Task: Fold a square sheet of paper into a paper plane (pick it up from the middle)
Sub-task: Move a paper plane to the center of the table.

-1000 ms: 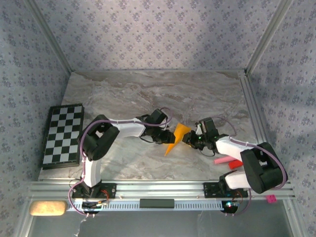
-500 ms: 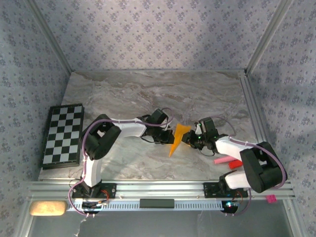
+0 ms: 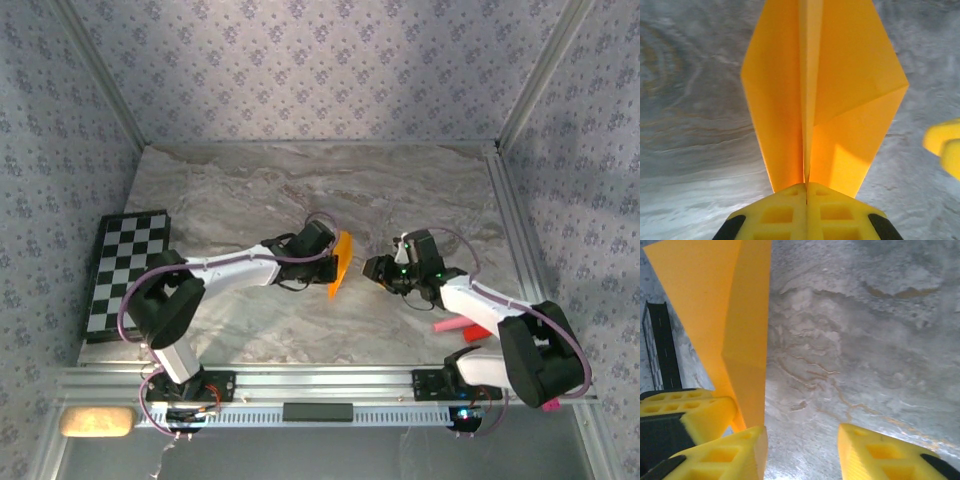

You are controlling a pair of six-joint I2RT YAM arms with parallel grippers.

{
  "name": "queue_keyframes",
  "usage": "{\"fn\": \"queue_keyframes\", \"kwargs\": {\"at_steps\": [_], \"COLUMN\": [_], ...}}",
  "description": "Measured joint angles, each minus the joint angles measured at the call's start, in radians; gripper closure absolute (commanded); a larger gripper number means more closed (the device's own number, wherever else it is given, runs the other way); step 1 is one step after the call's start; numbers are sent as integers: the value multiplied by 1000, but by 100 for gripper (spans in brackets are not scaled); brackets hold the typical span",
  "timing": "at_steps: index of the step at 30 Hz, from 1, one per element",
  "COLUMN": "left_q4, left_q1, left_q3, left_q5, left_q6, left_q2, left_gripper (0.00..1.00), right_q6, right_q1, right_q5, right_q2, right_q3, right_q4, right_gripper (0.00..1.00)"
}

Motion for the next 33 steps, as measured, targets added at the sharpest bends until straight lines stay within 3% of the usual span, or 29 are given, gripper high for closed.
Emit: {"fn": "queue_keyframes", "kwargs": {"at_steps": [6,13,26,33], "left_q4": [-83,-109,-124,-112], "left_q1": [-28,-36,-40,-40], "left_q3": [3,15,17,19], "left_q5": [-109,-140,-138,-101], "left_q6": [-11,-26,-27,-33], "left_q2": [0,3,28,53], "left_gripper": [100,100,97,93], "right_q6": [13,37,72,72], "right_q1": [62,123,134,134], "right_q5": [-13,-8,-22,-27], "right_q2": [77,206,387,406], "right_q3": [82,152,204,204], "right_q4": [27,56,129,136], "right_gripper": [54,55,80,85]}}
